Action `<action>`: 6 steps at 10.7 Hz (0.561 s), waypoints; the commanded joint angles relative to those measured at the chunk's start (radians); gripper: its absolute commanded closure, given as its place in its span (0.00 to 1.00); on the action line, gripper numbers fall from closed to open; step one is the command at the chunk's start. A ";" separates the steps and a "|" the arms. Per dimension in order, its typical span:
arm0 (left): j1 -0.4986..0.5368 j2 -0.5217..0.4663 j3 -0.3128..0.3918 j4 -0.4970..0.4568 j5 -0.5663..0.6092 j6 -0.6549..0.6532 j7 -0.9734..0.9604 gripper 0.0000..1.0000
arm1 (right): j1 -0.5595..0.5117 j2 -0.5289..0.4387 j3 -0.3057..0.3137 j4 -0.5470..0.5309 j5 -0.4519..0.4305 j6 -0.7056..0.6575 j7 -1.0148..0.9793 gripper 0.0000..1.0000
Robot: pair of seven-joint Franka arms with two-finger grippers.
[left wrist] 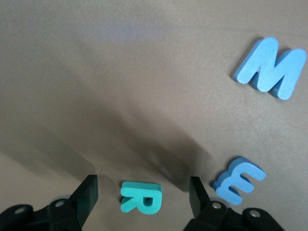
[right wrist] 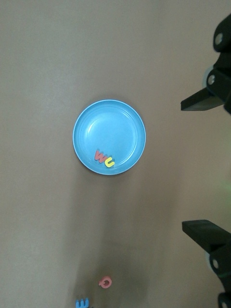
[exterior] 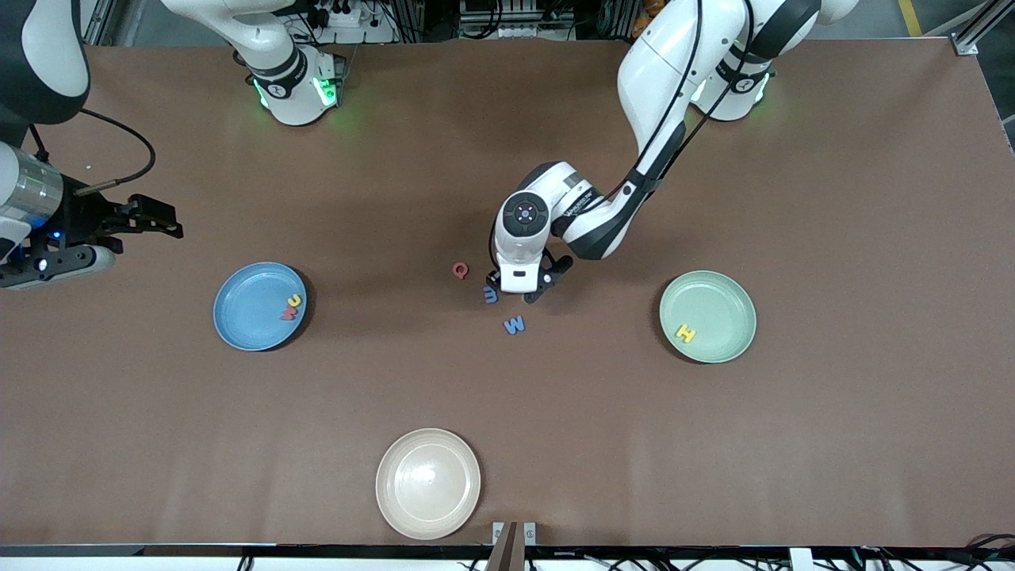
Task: Sort upper and lower case letters into plates
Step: 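Grasp the teal R with the left gripper while the right gripper withdraws, then carry the teal R to the green plate and open the left gripper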
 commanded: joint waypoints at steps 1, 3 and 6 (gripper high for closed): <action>-0.015 -0.009 0.010 -0.008 0.029 0.003 -0.032 0.32 | -0.027 0.007 0.041 0.015 -0.023 -0.005 0.043 0.00; -0.015 -0.009 0.010 -0.008 0.029 0.003 -0.023 0.48 | -0.033 0.007 0.038 0.064 -0.041 -0.005 0.049 0.00; -0.013 -0.011 0.010 -0.004 0.029 0.003 -0.008 0.89 | -0.043 0.003 0.038 0.082 -0.048 0.004 0.214 0.00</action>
